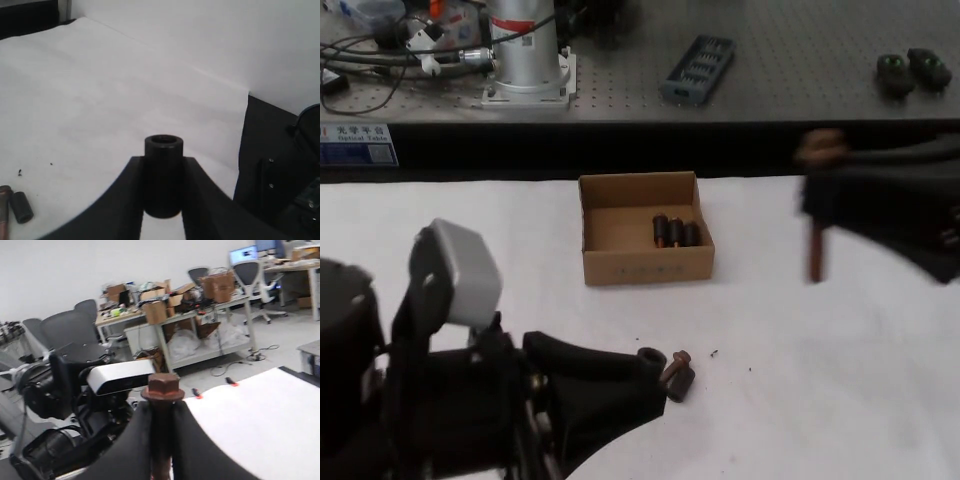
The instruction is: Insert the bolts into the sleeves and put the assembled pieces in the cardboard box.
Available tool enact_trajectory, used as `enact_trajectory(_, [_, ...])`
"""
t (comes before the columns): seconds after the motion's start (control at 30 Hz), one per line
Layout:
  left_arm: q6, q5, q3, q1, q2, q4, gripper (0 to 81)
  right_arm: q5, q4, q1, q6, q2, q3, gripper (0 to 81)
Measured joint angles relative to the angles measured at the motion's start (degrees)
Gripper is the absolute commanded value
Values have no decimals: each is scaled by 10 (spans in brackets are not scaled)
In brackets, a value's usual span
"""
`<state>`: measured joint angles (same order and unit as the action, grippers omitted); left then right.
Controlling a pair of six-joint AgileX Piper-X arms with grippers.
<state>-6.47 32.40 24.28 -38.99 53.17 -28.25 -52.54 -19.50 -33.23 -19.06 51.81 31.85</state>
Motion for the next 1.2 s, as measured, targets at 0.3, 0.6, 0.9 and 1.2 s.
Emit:
enact_trajectory(0.3, [18,17,-55,0,-51,-98,6,36,-114,-117,-3,81,-1,37])
enact_trajectory(0.6, [-12,18,-128,0,-51,-218,6,55,-140,-128,-4,94,-1,37])
enact_trajectory(0.9, [-21,21,-129,0,-51,-261,6,56,-139,-131,-4,104,-1,37])
enact_trajectory(1.2, [-29,21,-129,0,-51,-276,6,70,-144,-165,-4,132,-1,37])
